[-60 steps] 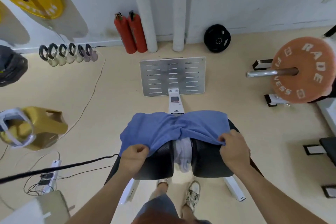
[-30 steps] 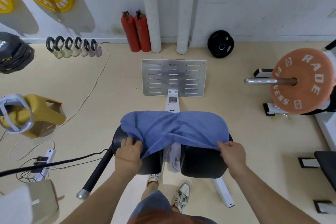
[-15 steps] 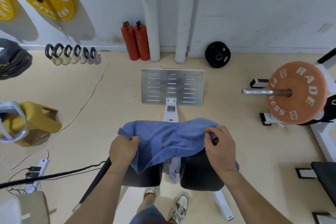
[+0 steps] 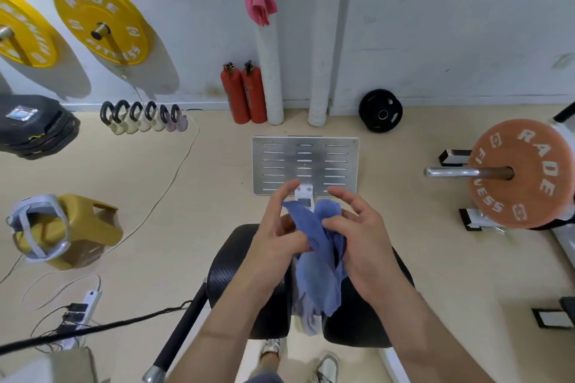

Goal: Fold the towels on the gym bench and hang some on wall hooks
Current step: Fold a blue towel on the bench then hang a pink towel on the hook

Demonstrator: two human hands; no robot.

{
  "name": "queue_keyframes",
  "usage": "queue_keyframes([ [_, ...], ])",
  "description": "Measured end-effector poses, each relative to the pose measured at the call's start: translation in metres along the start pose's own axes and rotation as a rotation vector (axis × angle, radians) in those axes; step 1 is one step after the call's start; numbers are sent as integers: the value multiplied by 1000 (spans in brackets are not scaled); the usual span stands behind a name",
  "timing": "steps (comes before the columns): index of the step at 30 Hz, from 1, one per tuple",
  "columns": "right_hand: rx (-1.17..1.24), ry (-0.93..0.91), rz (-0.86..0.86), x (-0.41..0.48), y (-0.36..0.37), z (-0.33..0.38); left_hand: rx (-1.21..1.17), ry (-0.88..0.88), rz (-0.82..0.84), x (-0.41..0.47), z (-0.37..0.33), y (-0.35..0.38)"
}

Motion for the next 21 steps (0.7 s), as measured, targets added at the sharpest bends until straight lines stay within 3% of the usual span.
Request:
queue_keyframes([
  [6,-98,-123,174,-13,-4,21,186,76,-31,-4,-17,8],
  [12,-347,-341,77,-24,-13,35,556,314,-267,-10,-30,6],
  [17,-338,-417,110,-35,-13,49,363,244,-69,-16,-36,15],
  [21,-371,-407,73,-37,-21,52,408,277,-101,-24,-40,18],
])
Point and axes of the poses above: each hand's wrist, its own x-axis towards the middle knuckle, its own y-axis out of the palm, z = x × y, the point moved 5 cm from there along x, towards the middle knuckle, and after that the axes turned 4 degrees about -z, right-handed, at the moved point
